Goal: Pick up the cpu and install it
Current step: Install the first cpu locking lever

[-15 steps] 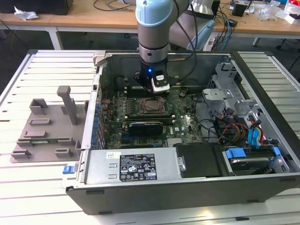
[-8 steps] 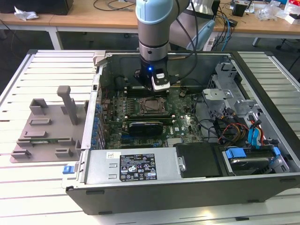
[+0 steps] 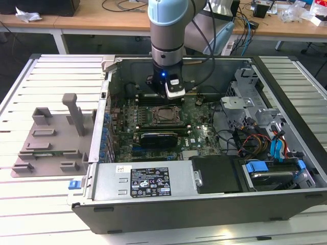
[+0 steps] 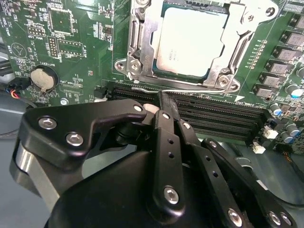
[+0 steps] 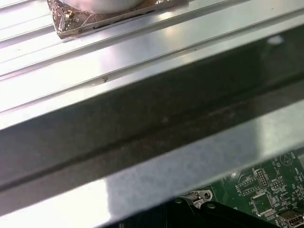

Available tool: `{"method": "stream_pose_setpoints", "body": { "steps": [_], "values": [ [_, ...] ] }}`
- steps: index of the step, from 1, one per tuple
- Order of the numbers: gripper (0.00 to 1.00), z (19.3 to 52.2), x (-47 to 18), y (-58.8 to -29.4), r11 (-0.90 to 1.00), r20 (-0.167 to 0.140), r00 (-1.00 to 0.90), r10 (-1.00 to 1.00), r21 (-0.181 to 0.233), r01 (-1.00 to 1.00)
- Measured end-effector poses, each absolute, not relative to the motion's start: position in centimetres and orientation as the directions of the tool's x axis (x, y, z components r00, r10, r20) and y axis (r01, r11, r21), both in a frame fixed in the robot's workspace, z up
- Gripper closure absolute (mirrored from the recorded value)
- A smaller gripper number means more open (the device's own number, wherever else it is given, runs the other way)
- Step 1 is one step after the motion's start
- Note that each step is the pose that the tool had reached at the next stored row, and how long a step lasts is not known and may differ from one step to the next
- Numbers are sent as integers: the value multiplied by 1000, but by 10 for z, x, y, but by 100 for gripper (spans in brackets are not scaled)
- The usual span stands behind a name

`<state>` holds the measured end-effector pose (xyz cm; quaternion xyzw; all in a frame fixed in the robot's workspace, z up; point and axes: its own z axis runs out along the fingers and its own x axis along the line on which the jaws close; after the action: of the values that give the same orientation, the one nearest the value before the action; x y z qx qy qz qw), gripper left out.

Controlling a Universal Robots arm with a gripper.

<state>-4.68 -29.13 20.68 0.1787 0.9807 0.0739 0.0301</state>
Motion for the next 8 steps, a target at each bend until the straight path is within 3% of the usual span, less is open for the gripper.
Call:
{"method": "stream_pose_setpoints", "body": {
  "steps": [8],
  "values": [
    [89, 203, -47, -294, 926, -33, -934, 355, 153, 346]
  ]
}}
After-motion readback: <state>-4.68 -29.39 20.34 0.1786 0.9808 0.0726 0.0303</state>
